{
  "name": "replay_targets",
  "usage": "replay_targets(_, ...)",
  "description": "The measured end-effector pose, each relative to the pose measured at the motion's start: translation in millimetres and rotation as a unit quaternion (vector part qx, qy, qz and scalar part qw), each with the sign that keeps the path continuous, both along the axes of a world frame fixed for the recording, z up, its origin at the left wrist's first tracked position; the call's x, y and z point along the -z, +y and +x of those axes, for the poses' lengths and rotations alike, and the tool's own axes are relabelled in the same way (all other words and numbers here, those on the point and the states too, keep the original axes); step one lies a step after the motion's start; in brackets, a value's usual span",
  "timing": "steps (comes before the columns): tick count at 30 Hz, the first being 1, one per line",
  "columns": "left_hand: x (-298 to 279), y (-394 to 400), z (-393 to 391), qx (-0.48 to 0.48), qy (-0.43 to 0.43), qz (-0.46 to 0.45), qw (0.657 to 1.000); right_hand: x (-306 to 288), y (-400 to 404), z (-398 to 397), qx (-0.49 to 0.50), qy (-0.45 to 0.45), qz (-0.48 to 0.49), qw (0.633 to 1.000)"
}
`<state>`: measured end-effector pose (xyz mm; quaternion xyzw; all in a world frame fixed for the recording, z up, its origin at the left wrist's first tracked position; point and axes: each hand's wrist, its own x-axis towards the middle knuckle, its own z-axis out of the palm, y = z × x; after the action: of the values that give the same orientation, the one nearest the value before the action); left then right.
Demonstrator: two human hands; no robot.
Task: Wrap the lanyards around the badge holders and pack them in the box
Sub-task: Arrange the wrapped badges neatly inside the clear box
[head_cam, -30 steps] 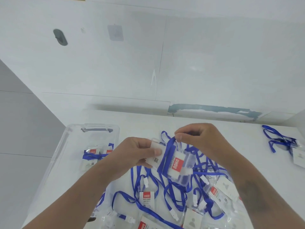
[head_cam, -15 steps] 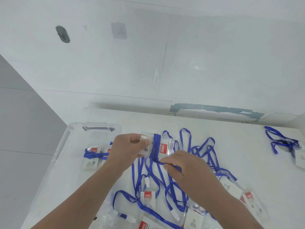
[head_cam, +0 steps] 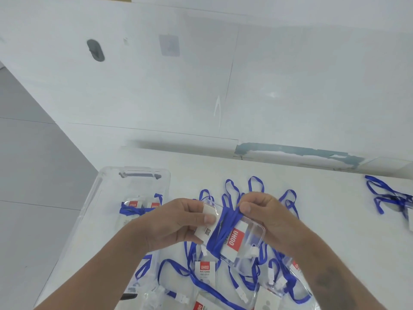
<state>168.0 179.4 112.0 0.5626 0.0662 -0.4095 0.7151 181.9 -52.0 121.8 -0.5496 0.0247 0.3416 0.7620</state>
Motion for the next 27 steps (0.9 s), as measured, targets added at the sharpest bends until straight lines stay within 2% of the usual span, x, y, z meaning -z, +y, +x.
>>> replay_targets(2, 5.4, -1.2, -3.7, -0.032, 0.019, -0.025, 0.999, 21.3, 12.9, -13.1, 0.017, 0.061, 0.087, 0.994)
replay_targets(4, 8.3, -3.6, -8.2, -0.087, 0.043, -0.045, 0.994, 34.0, 24.6, -24.7, 0.041, 0.078, 0.144, 0.986)
replay_targets(8, 8.7, -11.0, -14.1, -0.174, 0.053, -0.037, 0.983, 41.7, 46.0, -29.9, 0.143, 0.075, 0.170, 0.972)
replay_targets(10, 8.8, -13.1, -13.2, -0.209, 0.046, -0.019, 0.977, 36.7, 49.1, -27.2, 0.215, 0.092, 0.138, 0.963)
replay_targets(12, 9.1, -12.4, -11.9, -0.241, 0.041, 0.006, 0.970, 27.1, 48.2, -24.4, 0.234, 0.106, 0.088, 0.962)
replay_targets(15, 11.3, -10.3, -13.4, -0.284, 0.036, 0.047, 0.957, 12.5, 48.4, -18.6, 0.169, -0.019, -0.089, 0.981)
replay_targets(17, 12.4, -9.0, -17.2, -0.310, 0.037, 0.056, 0.948, 5.6, 53.0, -15.6, 0.114, -0.100, -0.189, 0.970)
replay_targets(19, 12.2, -5.4, -22.6, -0.329, 0.040, 0.051, 0.942, 3.8, 58.5, -11.2, 0.085, -0.138, -0.250, 0.955)
replay_targets(22, 11.2, 2.8, -28.7, -0.350, 0.053, 0.039, 0.935, 2.5, 68.9, -5.3, 0.046, -0.172, -0.290, 0.940)
replay_targets(27, 14.3, 29.7, -39.3, -0.378, 0.062, 0.035, 0.923, 6.3, 104.2, 2.4, 0.025, -0.204, -0.290, 0.935)
